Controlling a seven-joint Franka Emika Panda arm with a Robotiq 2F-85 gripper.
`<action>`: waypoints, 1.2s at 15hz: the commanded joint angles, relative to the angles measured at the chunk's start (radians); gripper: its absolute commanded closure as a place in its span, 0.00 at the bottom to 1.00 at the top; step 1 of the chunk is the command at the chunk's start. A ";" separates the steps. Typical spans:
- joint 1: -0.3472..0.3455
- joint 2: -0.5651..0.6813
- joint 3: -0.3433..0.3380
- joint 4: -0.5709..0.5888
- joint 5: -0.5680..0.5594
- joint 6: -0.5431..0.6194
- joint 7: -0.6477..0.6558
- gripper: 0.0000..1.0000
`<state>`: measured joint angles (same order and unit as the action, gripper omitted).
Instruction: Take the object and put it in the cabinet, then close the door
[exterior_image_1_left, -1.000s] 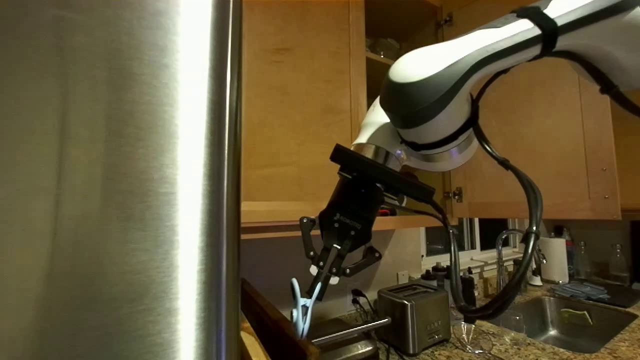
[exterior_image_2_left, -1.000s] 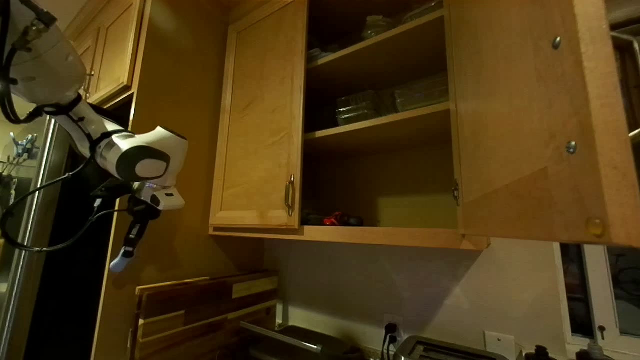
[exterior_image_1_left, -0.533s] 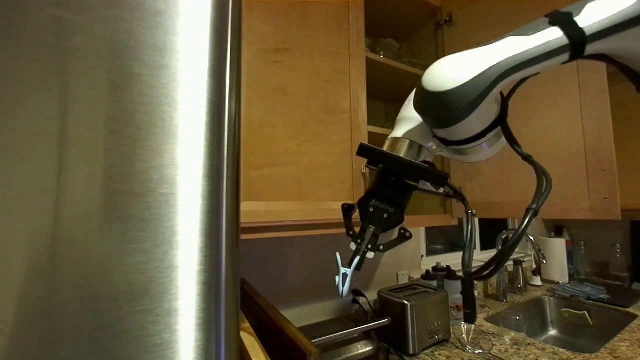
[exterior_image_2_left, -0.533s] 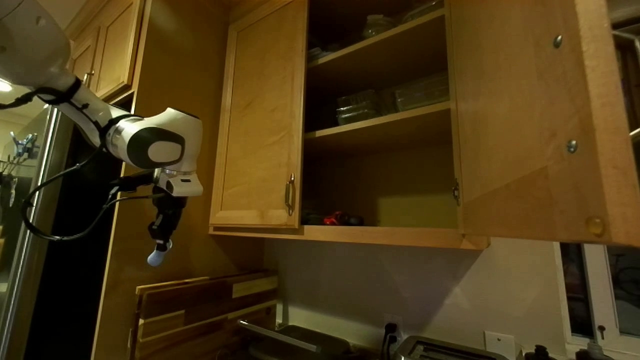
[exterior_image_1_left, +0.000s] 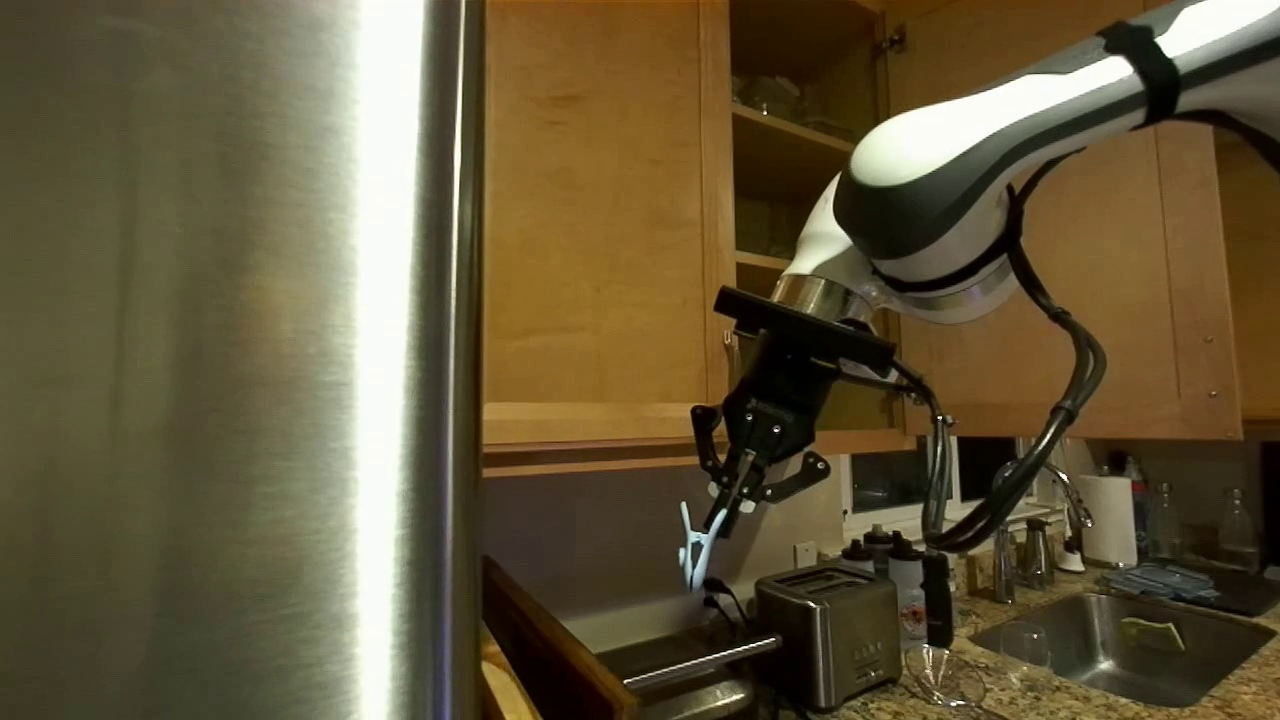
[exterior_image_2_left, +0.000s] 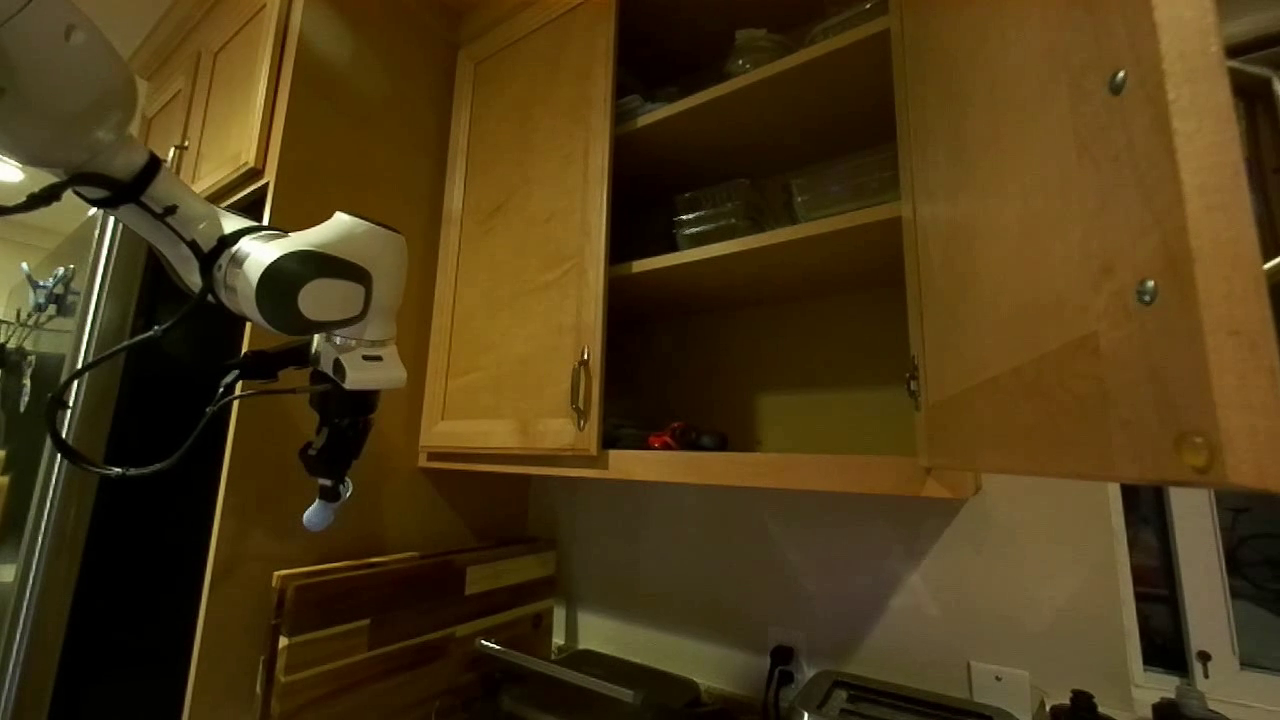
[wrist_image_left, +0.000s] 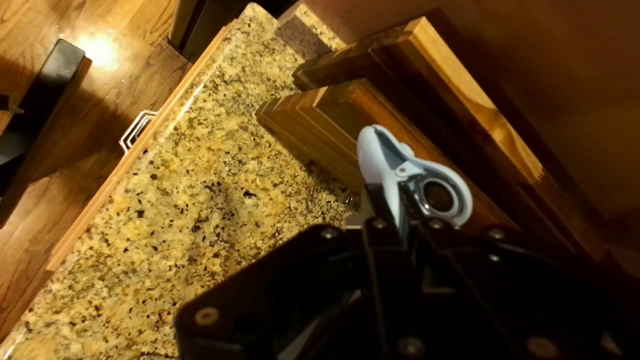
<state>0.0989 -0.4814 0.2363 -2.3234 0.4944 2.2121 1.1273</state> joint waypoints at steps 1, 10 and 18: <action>0.012 0.002 -0.010 0.001 -0.007 0.001 0.005 0.93; -0.179 0.005 -0.123 0.037 -0.116 0.066 0.132 0.95; -0.284 0.020 -0.194 0.096 -0.253 0.052 0.205 0.93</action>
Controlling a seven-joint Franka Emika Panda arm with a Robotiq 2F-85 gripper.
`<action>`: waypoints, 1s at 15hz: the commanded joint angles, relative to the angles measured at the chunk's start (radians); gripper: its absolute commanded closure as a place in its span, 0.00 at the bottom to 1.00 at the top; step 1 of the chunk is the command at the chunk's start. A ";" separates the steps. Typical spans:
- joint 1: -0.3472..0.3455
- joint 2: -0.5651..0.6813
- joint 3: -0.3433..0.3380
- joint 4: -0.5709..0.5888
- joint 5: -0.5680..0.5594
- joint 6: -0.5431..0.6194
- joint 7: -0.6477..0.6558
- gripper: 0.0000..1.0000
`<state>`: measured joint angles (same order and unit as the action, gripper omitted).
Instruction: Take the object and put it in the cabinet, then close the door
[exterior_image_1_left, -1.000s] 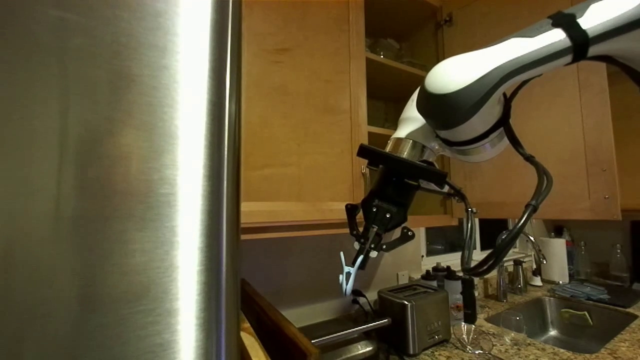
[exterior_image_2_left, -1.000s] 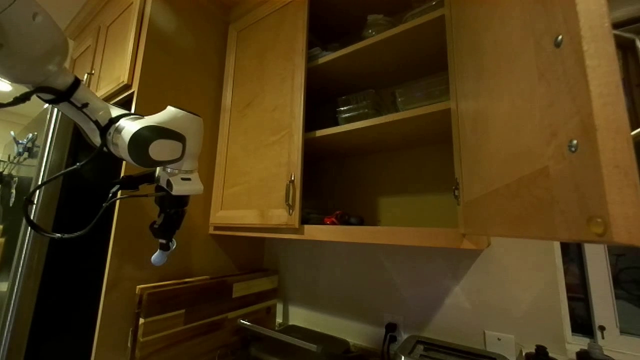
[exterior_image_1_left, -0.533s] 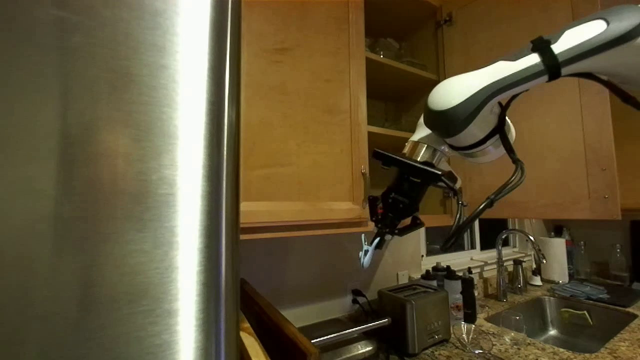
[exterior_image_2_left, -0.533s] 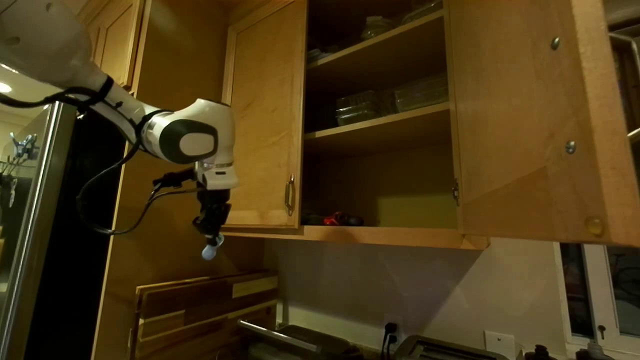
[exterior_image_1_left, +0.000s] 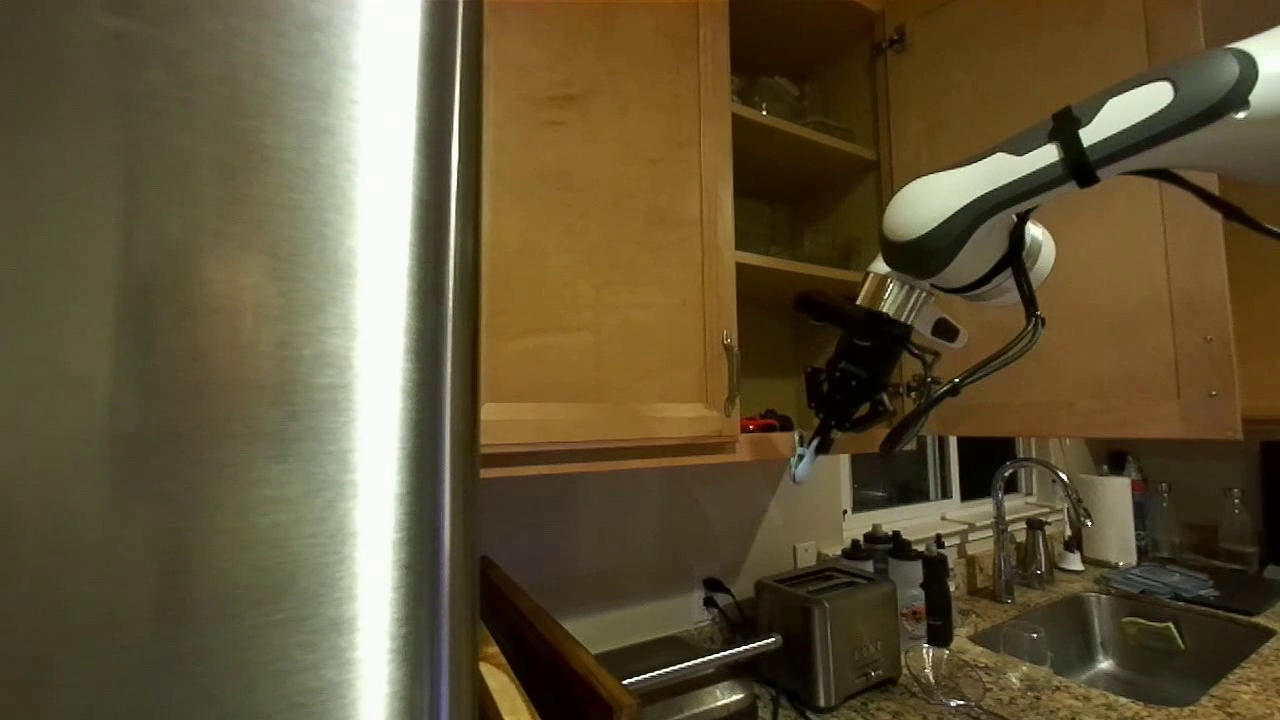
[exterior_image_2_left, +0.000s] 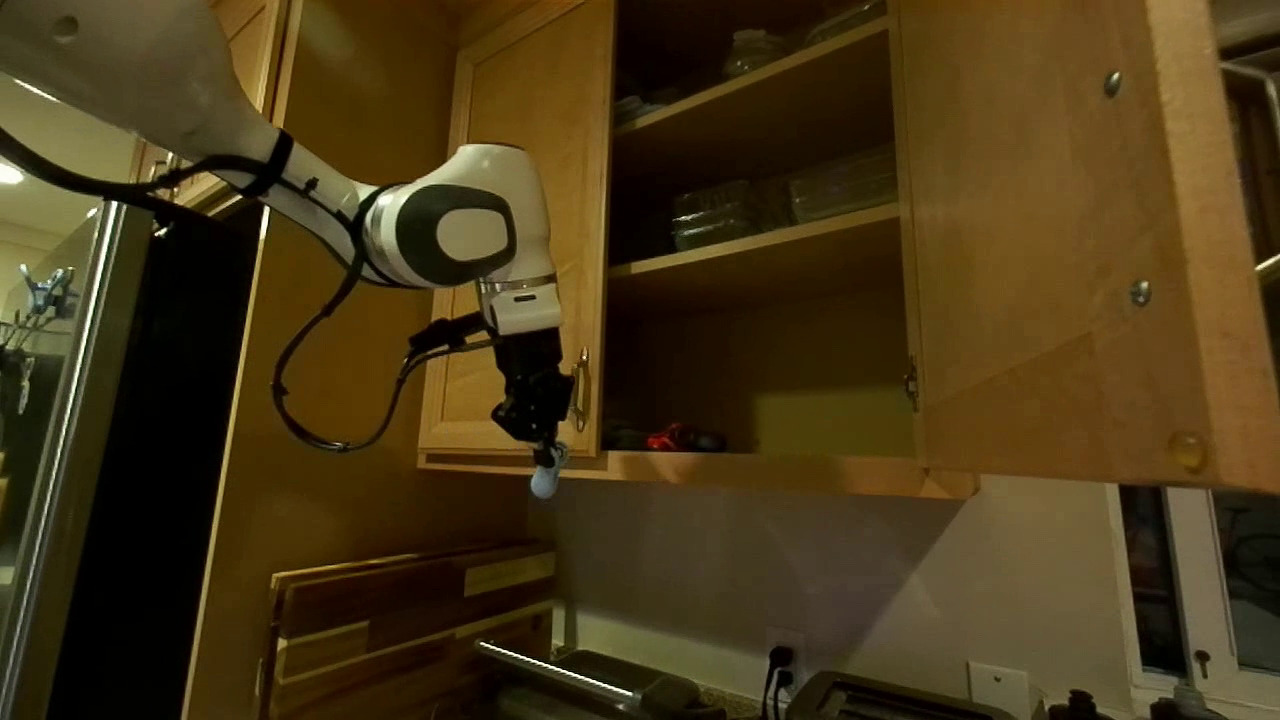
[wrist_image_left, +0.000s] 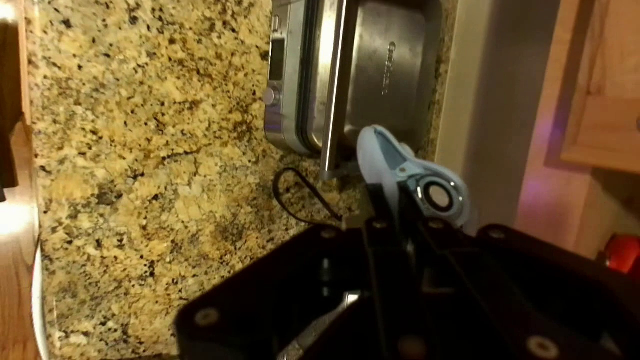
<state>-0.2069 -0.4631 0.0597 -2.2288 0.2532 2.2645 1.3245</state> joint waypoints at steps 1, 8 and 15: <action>0.014 0.002 -0.022 0.009 -0.021 -0.001 0.020 0.93; -0.016 0.038 -0.037 0.051 -0.034 0.016 0.065 0.95; -0.084 0.194 -0.136 0.279 -0.056 0.040 0.158 0.95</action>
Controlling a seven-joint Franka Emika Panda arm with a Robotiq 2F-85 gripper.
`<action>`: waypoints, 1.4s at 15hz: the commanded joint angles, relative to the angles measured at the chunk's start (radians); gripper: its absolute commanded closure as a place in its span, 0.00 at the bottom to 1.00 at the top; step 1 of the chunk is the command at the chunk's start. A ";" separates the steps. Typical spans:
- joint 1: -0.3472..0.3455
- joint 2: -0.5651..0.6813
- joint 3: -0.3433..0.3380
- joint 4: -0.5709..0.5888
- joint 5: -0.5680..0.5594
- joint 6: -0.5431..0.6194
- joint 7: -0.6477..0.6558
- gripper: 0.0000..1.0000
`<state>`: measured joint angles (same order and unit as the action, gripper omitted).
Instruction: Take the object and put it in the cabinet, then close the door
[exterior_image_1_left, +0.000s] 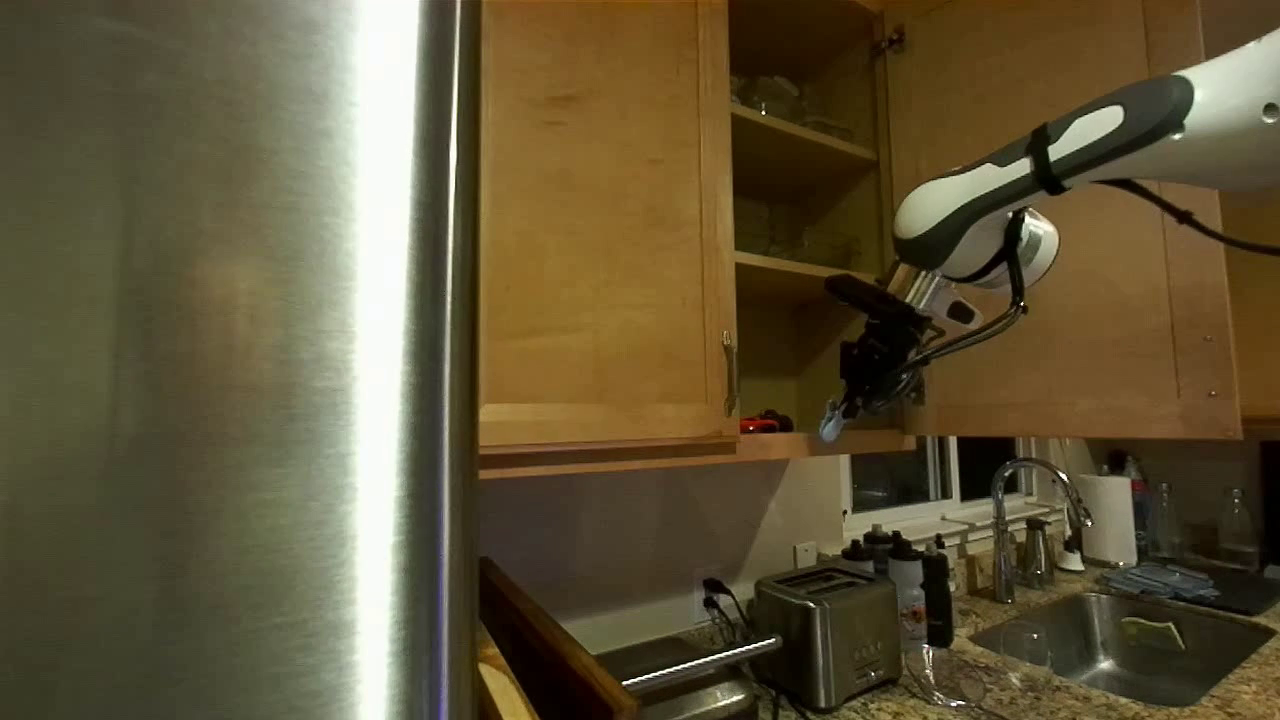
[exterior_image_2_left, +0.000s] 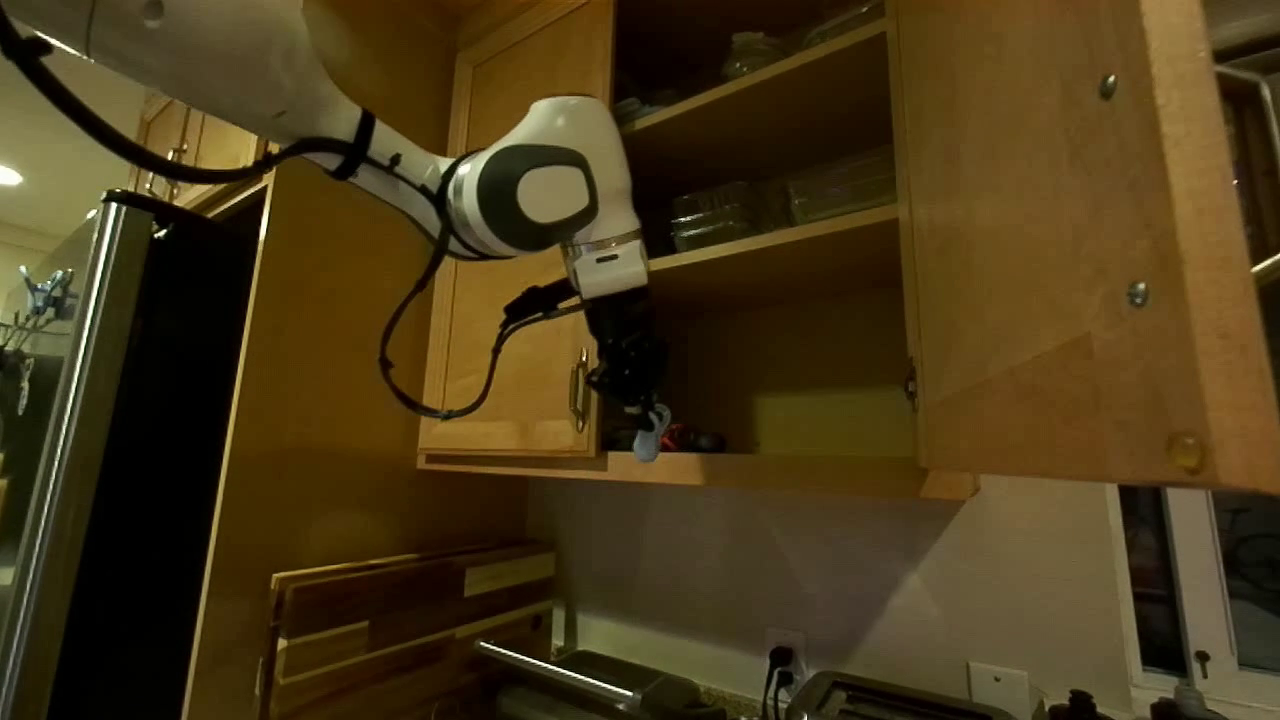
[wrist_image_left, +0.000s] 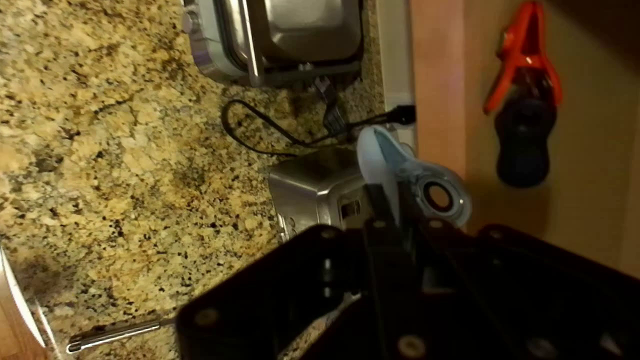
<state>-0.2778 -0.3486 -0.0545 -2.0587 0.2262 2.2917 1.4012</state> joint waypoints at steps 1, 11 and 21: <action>-0.013 0.107 -0.032 0.144 -0.033 0.013 0.098 0.95; 0.019 0.356 -0.093 0.421 -0.041 -0.014 0.204 0.95; 0.031 0.426 -0.119 0.503 -0.023 -0.018 0.207 0.95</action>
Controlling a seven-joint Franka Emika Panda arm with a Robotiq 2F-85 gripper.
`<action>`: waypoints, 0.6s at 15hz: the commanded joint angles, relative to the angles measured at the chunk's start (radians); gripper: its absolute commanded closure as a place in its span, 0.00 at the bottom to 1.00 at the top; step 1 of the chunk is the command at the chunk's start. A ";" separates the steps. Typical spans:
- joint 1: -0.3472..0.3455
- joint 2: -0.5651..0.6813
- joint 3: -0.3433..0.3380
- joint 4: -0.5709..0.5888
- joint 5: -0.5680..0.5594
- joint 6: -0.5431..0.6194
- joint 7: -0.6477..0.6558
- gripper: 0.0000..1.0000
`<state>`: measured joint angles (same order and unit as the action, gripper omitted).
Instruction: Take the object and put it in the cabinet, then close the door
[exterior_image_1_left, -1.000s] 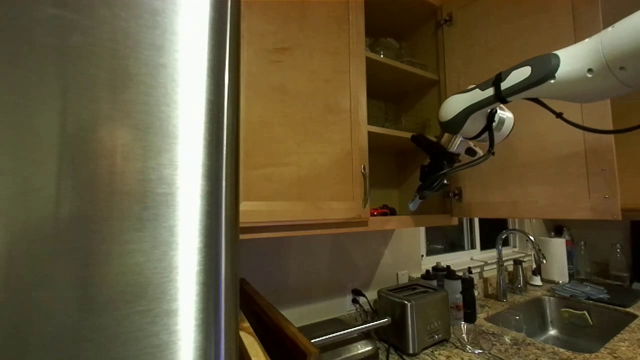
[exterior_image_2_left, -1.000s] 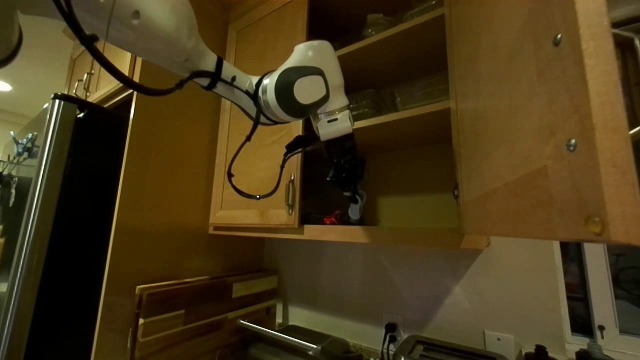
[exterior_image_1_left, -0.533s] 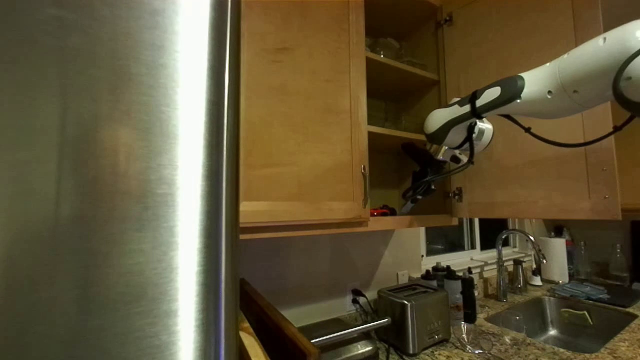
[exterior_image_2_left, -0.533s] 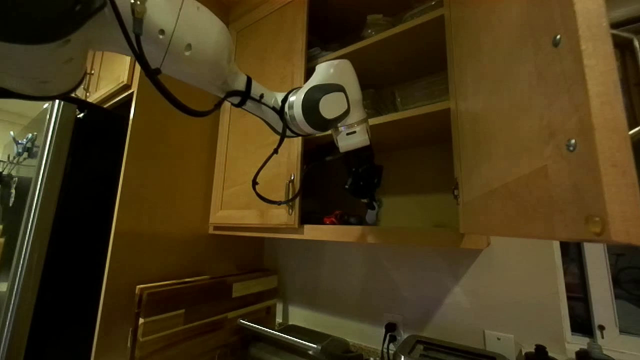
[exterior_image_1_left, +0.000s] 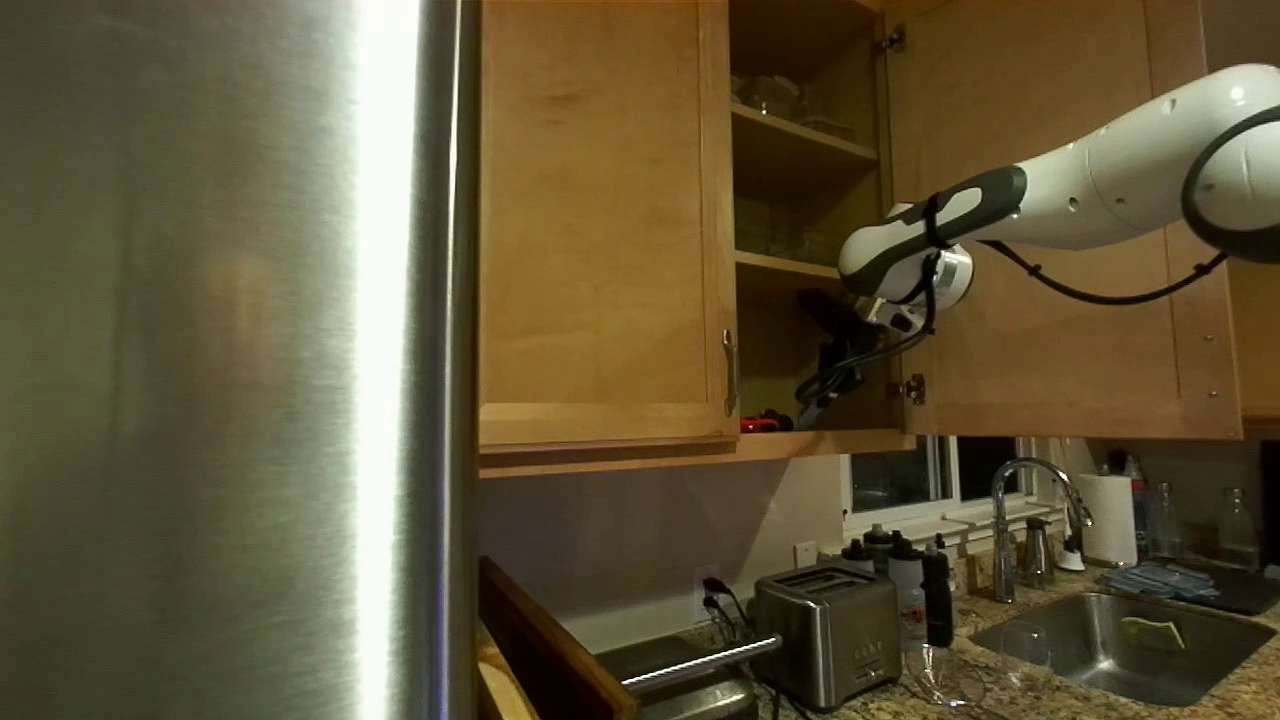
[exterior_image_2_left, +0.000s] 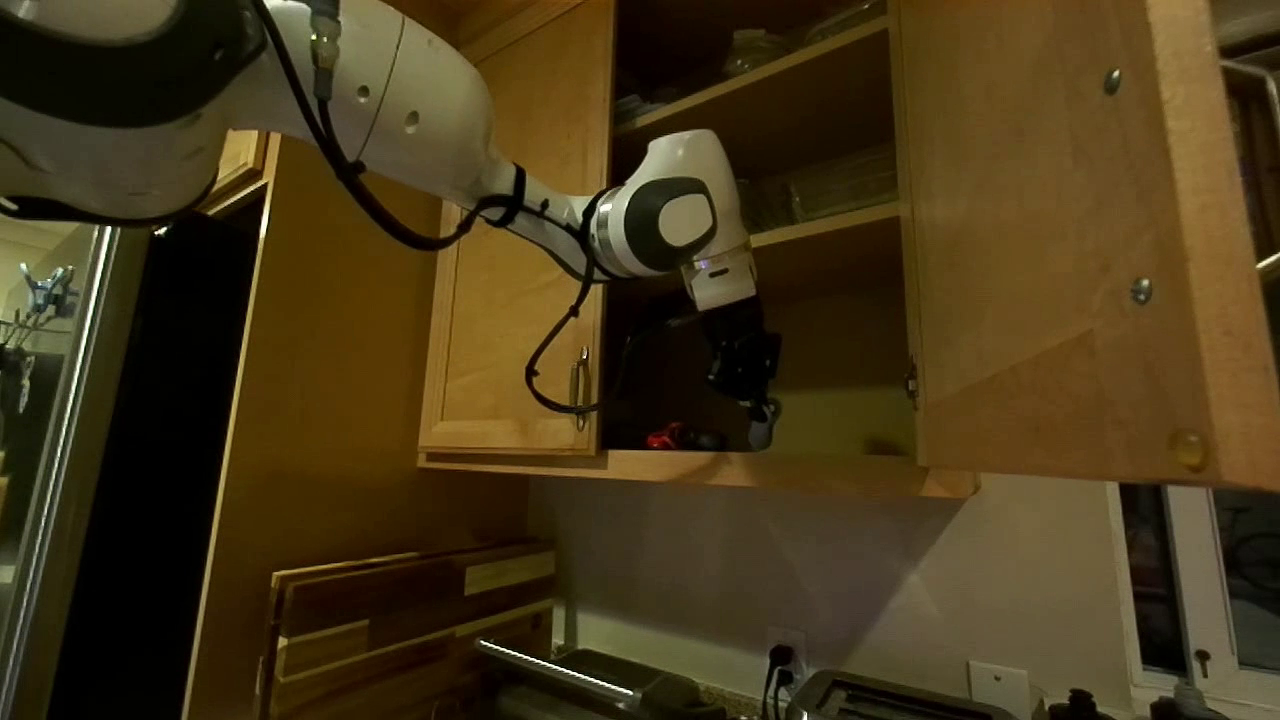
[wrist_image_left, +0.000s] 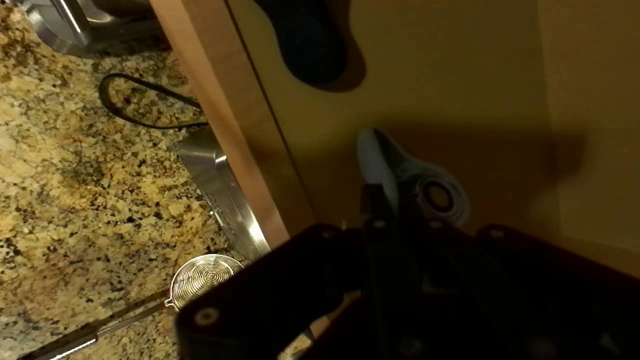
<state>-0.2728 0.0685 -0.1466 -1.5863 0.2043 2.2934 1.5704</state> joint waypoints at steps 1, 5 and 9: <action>0.026 0.010 -0.028 0.034 0.001 -0.023 0.039 0.95; 0.030 0.009 -0.027 0.034 0.002 -0.038 0.038 0.68; 0.035 0.006 -0.027 0.029 0.007 -0.048 0.036 0.49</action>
<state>-0.2604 0.0735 -0.1507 -1.5750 0.2063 2.2813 1.5742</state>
